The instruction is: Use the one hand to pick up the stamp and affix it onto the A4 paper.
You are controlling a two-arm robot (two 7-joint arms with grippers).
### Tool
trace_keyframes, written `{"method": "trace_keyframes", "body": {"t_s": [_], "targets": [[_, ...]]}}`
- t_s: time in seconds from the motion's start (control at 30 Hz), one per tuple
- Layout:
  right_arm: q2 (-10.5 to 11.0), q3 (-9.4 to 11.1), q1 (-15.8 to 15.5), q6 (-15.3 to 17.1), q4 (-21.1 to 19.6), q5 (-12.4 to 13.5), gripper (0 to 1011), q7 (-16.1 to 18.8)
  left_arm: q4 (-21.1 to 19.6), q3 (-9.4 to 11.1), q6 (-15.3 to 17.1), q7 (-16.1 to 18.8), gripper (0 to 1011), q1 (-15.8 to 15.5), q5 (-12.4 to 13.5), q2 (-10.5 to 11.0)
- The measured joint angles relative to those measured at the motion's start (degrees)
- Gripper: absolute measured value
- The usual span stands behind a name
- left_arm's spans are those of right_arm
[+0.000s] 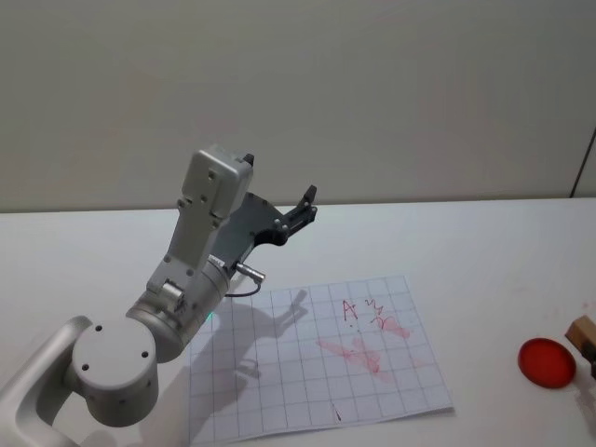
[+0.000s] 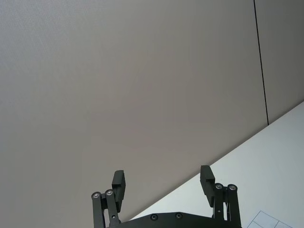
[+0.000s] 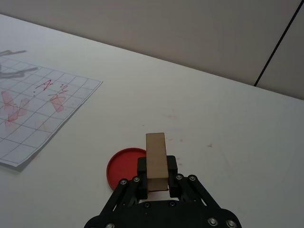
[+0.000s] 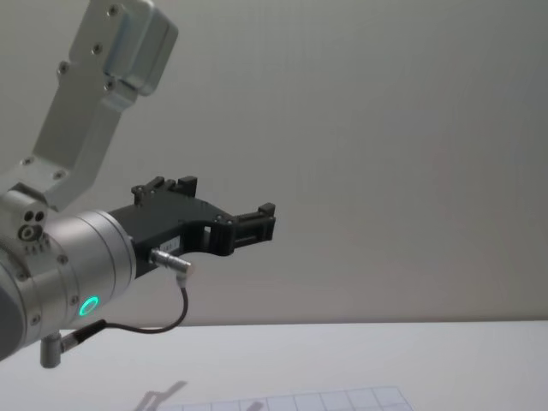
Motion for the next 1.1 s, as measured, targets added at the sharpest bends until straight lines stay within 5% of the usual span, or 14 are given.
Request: {"method": "trace_keyframes", "body": {"t_s": [0.47,1.1], "targets": [[-0.66,-0.38,0.73,0.72,1.05,0.30,218,1.06,0.00,0.00,0.00,0.00,1001,0.00,0.00,0.00],[-3.68,-2.38,4.82,6.56,2.69,2.46,218,2.26,0.00,0.00,0.00,0.00,1001,0.00,0.00,0.00]]}}
